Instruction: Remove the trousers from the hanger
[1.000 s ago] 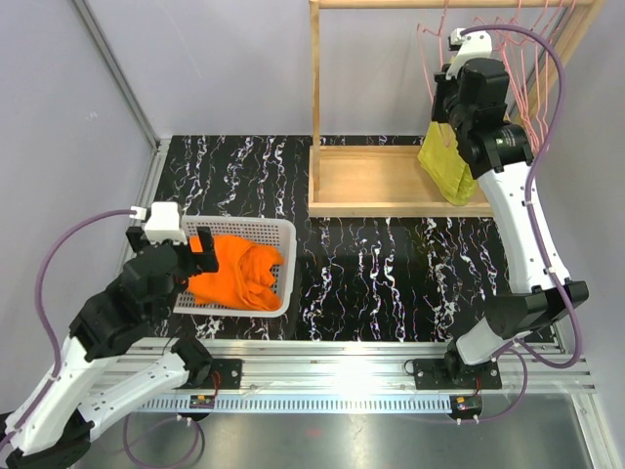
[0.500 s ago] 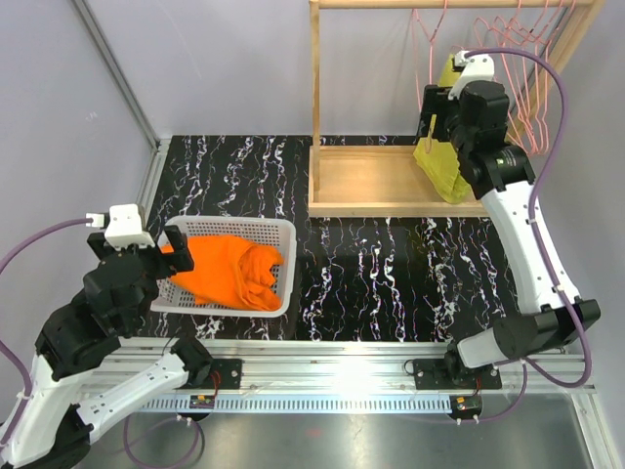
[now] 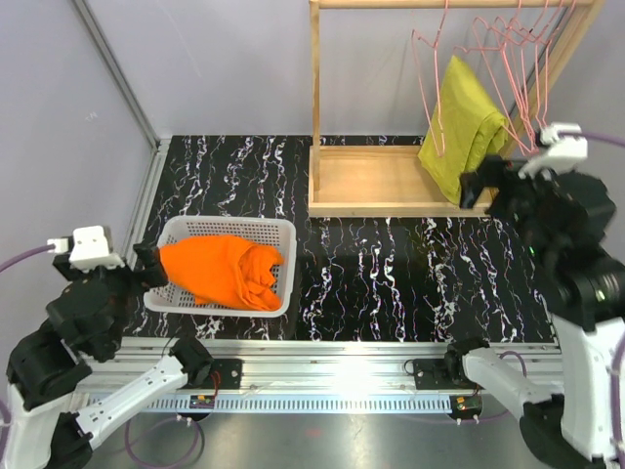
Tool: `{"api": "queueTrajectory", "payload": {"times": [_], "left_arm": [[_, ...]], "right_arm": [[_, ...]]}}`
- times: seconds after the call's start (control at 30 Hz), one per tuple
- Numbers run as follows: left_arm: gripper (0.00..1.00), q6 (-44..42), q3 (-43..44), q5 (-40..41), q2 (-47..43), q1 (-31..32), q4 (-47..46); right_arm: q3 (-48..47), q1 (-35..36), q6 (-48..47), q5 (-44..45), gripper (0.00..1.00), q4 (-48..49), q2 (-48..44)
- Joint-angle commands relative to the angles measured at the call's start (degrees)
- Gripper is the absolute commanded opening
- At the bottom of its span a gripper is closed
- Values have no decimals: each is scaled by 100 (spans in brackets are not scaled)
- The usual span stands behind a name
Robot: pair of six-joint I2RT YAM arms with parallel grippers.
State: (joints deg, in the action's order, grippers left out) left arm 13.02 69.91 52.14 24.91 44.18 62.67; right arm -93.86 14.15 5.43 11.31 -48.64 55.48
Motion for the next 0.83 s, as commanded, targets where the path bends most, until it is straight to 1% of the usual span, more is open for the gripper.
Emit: {"api": "queueTrajectory", "payload": {"times": [0.0, 0.17, 0.23, 0.43, 0.57, 0.8], "left_arm": [[99, -212, 330, 59, -240, 3, 183], [99, -107, 479, 51, -249, 3, 675], [99, -63, 497, 24, -310, 3, 763], [99, 69, 497, -169, -486, 3, 904], [99, 78, 418, -152, -530, 3, 904], [99, 61, 199, -143, -610, 3, 711]], "right_arm": [[-105, 17, 212, 187, 99, -1381, -572], [-194, 17, 160, 398, 99, -2183, -1258], [-36, 35, 125, 224, 99, -2211, -1678], [351, 35, 125, 214, 99, -2255, -2278], [605, 44, 107, 231, 100, -2202, -2402], [580, 44, 107, 310, 100, -2115, -2332]]}}
